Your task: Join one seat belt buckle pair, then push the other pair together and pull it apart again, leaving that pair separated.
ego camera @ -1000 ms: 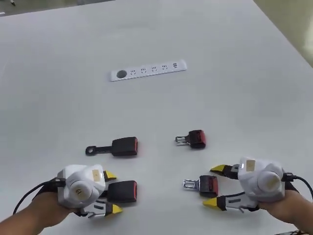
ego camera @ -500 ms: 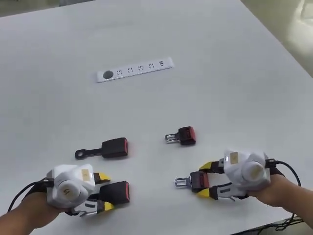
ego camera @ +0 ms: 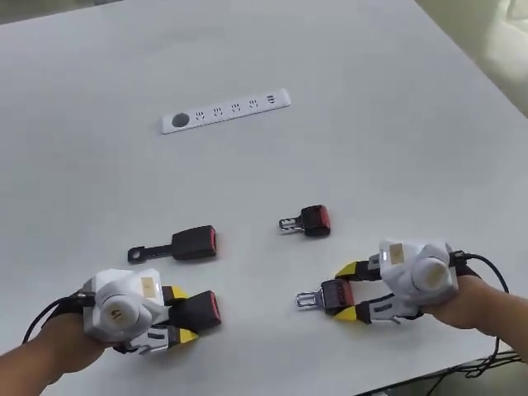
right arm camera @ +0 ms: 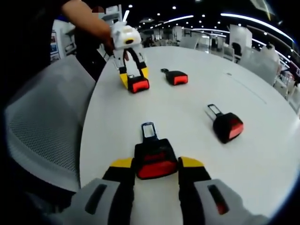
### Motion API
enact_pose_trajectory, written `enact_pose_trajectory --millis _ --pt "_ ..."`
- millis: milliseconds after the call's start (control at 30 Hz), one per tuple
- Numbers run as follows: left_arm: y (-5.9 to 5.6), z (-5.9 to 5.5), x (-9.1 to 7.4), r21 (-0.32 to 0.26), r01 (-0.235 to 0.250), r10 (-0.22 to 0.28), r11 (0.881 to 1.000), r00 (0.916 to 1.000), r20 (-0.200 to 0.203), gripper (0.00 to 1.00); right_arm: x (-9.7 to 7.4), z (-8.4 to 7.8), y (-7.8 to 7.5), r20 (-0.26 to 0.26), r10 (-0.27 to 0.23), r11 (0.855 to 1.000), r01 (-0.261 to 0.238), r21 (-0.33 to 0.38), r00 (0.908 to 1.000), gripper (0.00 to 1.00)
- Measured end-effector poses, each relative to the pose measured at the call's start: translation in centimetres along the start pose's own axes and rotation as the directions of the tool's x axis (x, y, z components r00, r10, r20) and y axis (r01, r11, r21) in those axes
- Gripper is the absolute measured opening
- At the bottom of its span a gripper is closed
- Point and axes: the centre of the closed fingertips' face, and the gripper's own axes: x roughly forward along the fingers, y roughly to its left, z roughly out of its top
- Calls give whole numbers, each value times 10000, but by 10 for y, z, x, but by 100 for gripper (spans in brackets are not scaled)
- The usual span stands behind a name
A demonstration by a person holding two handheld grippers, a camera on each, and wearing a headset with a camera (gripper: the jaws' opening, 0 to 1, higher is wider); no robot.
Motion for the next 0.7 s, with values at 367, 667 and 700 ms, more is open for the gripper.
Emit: enact_pose_trajectory --millis 367,667,700 --pt "0 -2 0 55 113 -112 9999 9998 -184 34 7 9 2 155 163 9998 -162 -62 9997 35" --pt "-1 -3 0 -45 90 -91 9999 9995 -316 34 22 23 9 428 280 9995 -274 -148 9987 35" --pt "0 -3 0 -44 90 -91 9999 9994 -325 34 24 26 10 470 334 9993 -327 -166 9983 35"
